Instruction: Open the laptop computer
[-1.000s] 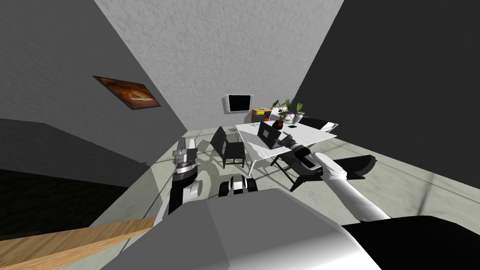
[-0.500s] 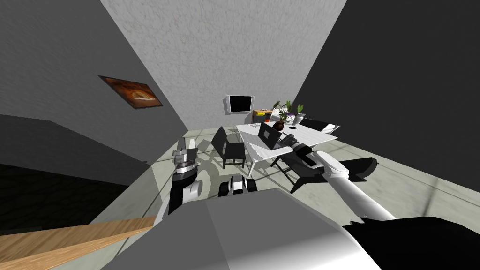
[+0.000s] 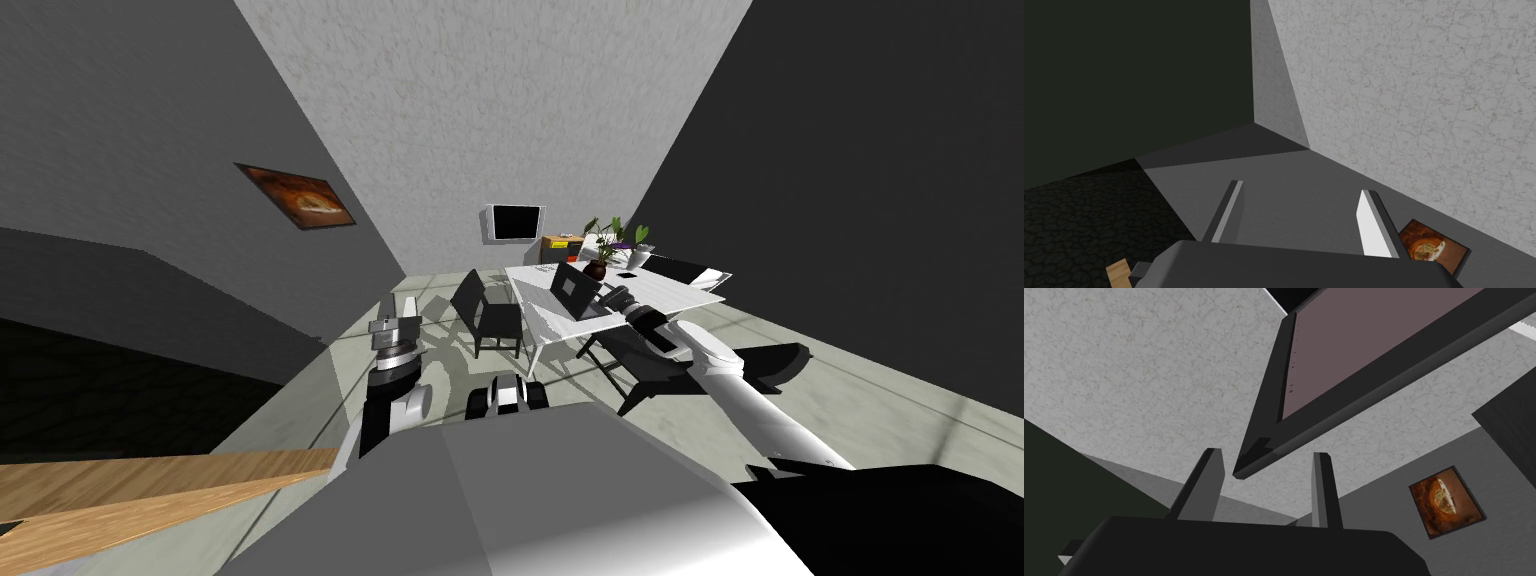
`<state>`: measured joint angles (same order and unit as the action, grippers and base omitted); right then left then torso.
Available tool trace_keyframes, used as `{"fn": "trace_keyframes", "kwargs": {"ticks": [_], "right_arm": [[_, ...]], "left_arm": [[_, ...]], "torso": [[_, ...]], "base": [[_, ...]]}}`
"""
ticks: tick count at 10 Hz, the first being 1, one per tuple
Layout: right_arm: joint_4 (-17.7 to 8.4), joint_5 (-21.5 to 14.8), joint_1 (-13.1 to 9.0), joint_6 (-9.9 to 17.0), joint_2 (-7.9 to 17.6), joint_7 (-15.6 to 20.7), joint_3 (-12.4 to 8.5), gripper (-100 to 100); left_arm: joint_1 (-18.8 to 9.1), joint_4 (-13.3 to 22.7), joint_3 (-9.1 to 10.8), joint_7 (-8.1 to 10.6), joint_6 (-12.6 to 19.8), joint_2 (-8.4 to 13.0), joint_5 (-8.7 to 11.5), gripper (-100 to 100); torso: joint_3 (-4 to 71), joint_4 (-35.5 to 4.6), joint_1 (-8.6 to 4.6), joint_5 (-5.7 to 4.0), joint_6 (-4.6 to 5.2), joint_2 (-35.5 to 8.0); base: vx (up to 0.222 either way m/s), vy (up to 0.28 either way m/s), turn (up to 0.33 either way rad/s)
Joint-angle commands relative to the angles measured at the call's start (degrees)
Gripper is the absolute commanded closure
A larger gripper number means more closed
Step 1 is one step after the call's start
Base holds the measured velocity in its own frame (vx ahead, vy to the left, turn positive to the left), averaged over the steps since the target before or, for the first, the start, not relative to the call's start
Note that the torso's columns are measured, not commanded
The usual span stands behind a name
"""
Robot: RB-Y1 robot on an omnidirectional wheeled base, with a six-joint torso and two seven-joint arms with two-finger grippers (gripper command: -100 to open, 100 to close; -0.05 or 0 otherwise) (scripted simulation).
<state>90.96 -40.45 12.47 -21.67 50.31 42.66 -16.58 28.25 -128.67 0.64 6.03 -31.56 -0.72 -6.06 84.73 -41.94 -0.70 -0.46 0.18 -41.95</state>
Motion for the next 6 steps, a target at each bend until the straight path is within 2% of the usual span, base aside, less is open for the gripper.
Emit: {"fn": "trace_keyframes", "kwargs": {"ticks": [1,3,4,6], "right_arm": [[-2.54,2.33,-0.44,0.18,0.54,-3.94,0.96,100],[-4.15,4.21,-1.03,0.11,1.18,-6.88,1.44,100],[-3.38,3.67,-1.35,-0.04,1.02,-5.77,1.15,100],[-6.16,6.22,-2.36,-0.27,-0.03,-9.27,2.12,100]], "left_arm": [[0.00,0.00,0.00,0.00,0.00,0.00,0.00,0],[0.00,0.00,0.00,0.00,0.00,0.00,0.00,0],[0.01,0.00,0.00,0.00,0.00,0.00,0.00,0],[0.00,0.00,0.00,0.00,0.00,0.00,0.00,0]], "torso": [[0.03,0.02,-0.03,-0.02,0.03,0.05],[0.01,-0.01,0.06,0.03,0.03,0.01],[0.02,0.00,0.09,0.05,-0.01,0.04],[0.01,-0.04,0.42,0.19,-0.29,0.03]], "base": [[-0.025,-0.073,0.052],[-0.022,-0.073,0.045],[-0.004,-0.036,0.010],[-0.021,-0.104,0.061]]}}
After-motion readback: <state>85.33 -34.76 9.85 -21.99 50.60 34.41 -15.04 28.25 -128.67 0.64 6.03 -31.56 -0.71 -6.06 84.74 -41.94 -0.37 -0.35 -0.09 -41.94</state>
